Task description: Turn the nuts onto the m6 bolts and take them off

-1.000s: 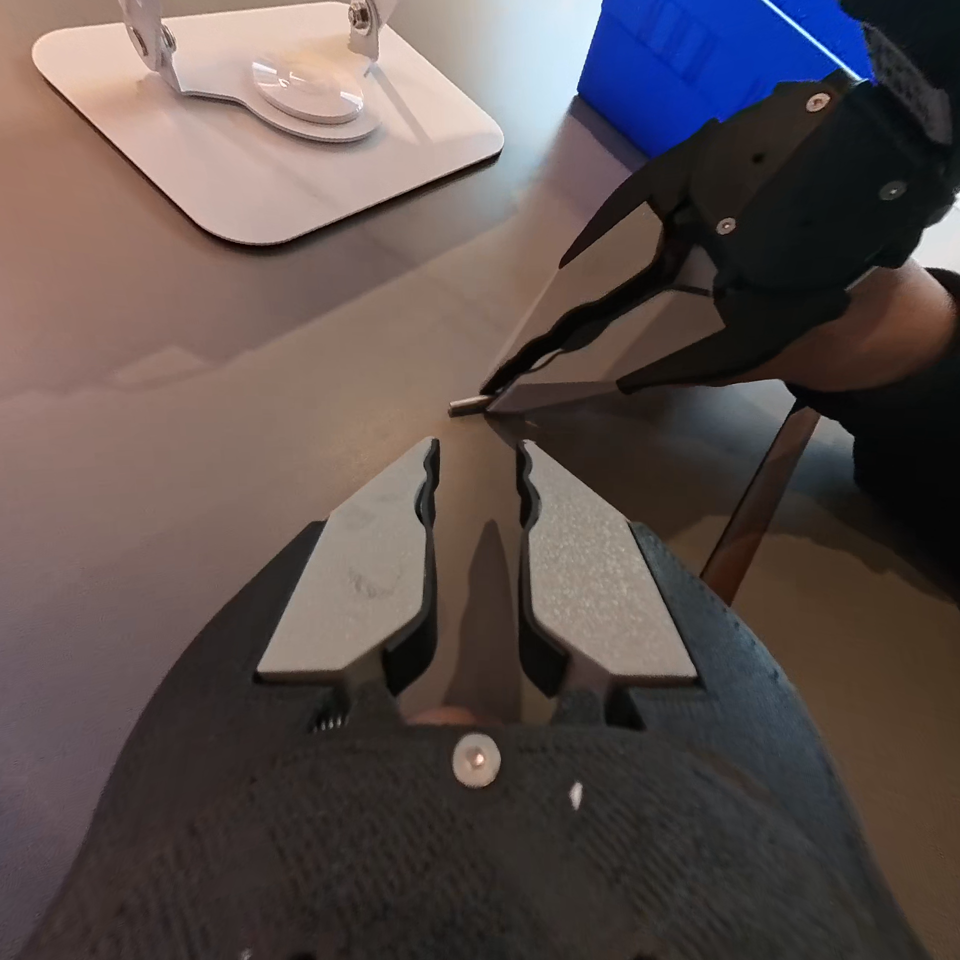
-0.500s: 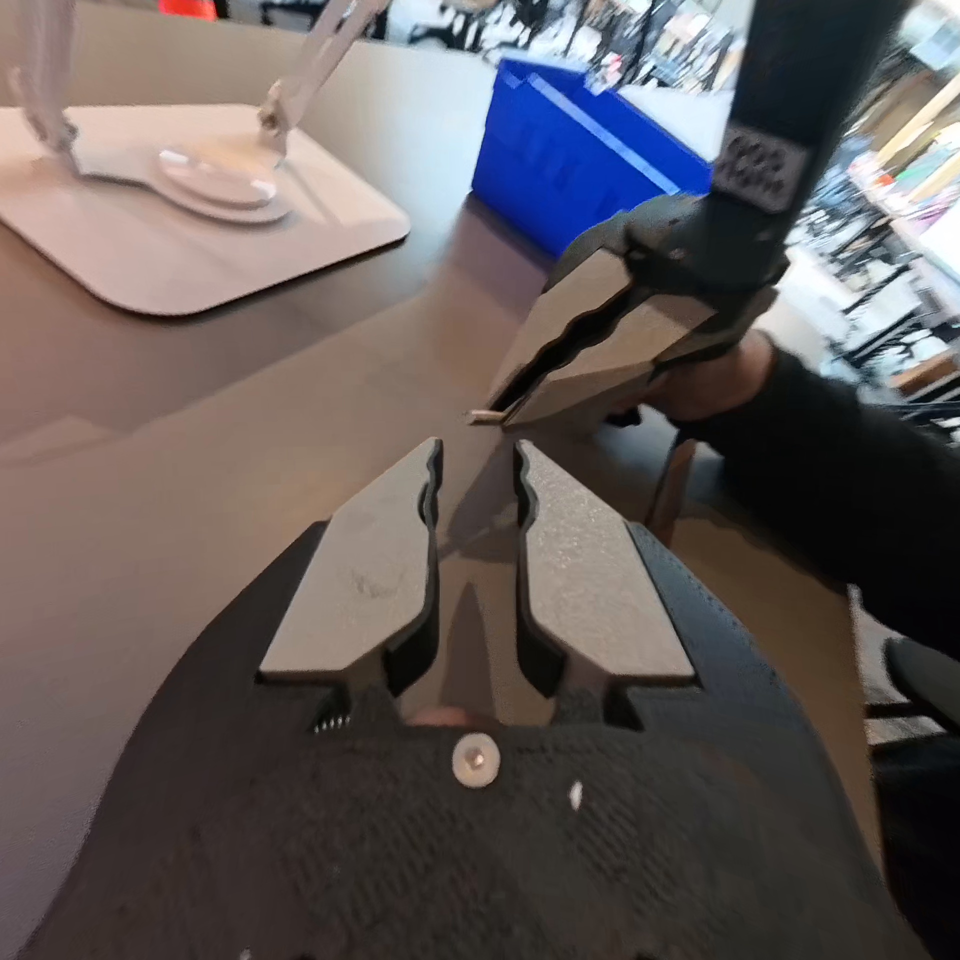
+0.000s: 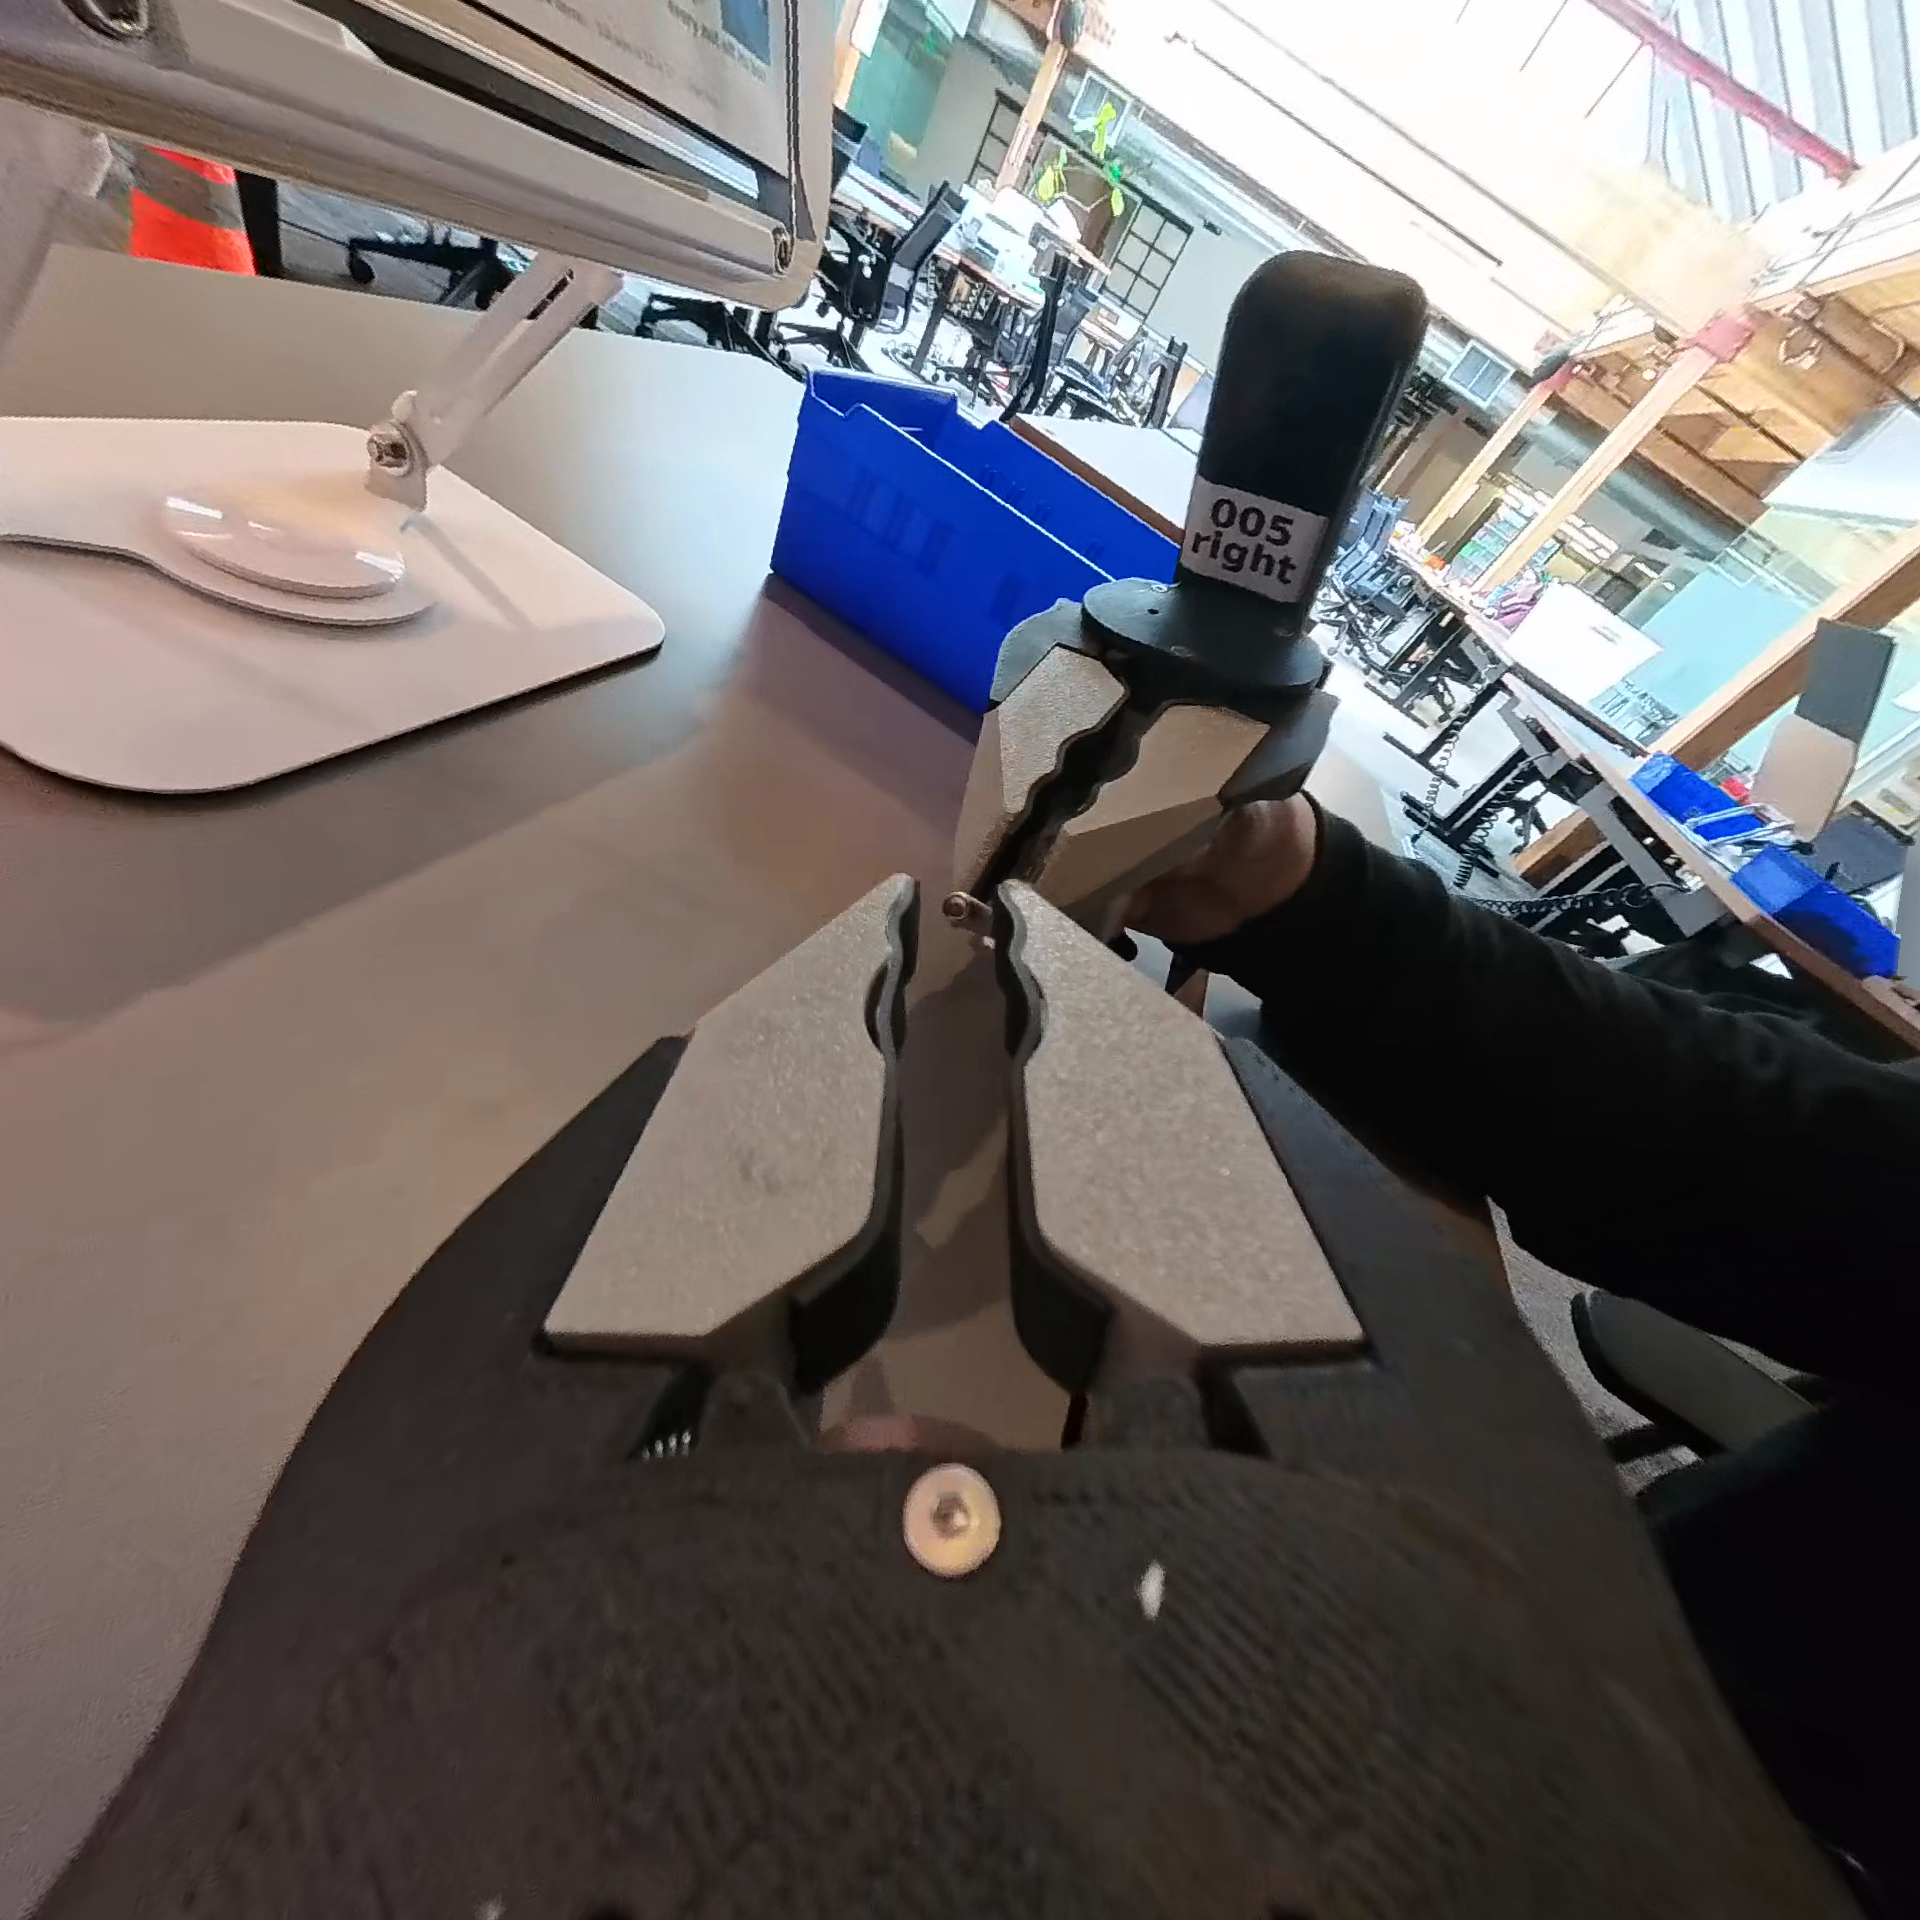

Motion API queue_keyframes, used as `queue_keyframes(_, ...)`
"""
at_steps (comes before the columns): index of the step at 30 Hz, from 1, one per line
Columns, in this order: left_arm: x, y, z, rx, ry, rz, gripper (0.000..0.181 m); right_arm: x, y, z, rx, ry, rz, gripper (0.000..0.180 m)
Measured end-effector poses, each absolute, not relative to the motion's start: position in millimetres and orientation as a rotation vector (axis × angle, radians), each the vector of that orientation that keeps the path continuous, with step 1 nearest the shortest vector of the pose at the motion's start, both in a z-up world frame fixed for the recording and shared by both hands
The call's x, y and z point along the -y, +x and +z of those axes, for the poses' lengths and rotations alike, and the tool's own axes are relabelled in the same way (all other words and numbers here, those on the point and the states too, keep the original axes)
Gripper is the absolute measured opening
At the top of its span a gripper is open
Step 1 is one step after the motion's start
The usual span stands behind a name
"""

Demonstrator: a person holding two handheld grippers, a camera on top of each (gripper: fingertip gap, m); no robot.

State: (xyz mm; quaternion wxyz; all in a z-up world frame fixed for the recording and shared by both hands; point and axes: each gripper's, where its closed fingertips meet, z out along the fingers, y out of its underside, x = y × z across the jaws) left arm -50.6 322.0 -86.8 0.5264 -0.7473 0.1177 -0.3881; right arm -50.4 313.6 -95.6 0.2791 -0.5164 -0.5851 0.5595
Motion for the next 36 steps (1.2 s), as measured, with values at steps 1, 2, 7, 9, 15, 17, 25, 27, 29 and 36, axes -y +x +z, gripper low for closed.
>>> queue_keyframes(1,-321.8,-49.8,-87.5,-0.284,-1.791,-0.93,0.011,-312.9,-50.2,-95.0,1.57,-1.383,1.508,0.002)
queue_keyframes(2,-321.8,-49.4,-87.7,-0.286,-1.792,-0.929,0.012,-311.9,-50.1,-94.0,1.569,-1.38,1.518,0.002)
queue_keyframes(7,-321.1,-49.9,-84.6,-0.279,-1.773,-0.952,0.011,-312.5,-49.6,-91.0,1.552,-1.377,1.537,0.002)
queue_keyframes(9,-319.9,-48.8,-82.9,-0.28,-1.763,-0.975,0.008,-312.0,-49.6,-89.9,1.545,-1.374,1.551,0.002)
queue_keyframes(15,-317.5,-46.6,-78.8,-0.276,-1.739,-1.03,0.004,-310.0,-49.4,-87.1,1.532,-1.364,1.589,0.002)
queue_keyframes(17,-317.0,-46.5,-77.3,-0.266,-1.728,-1.061,0.004,-309.4,-49.5,-85.8,1.524,-1.361,1.603,0.002)
queue_keyframes(25,-316.2,-43.4,-78.1,-0.279,-1.733,-1.063,0.008,-305.1,-50.3,-83.2,1.514,-1.352,1.647,0.002)
queue_keyframes(27,-316.0,-43.7,-76.6,-0.29,-1.727,-1.047,0.003,-305.3,-50.8,-84.2,1.518,-1.354,1.632,0.002)
queue_keyframes(29,-315.5,-43.2,-75.8,-0.298,-1.727,-1.031,0.003,-305.0,-50.4,-83.4,1.516,-1.351,1.638,0.002)
queue_keyframes(36,-314.4,-42.7,-75.7,-0.327,-1.745,-0.979,0.002,-304.4,-50.5,-83.9,1.509,-1.345,1.656,0.002)
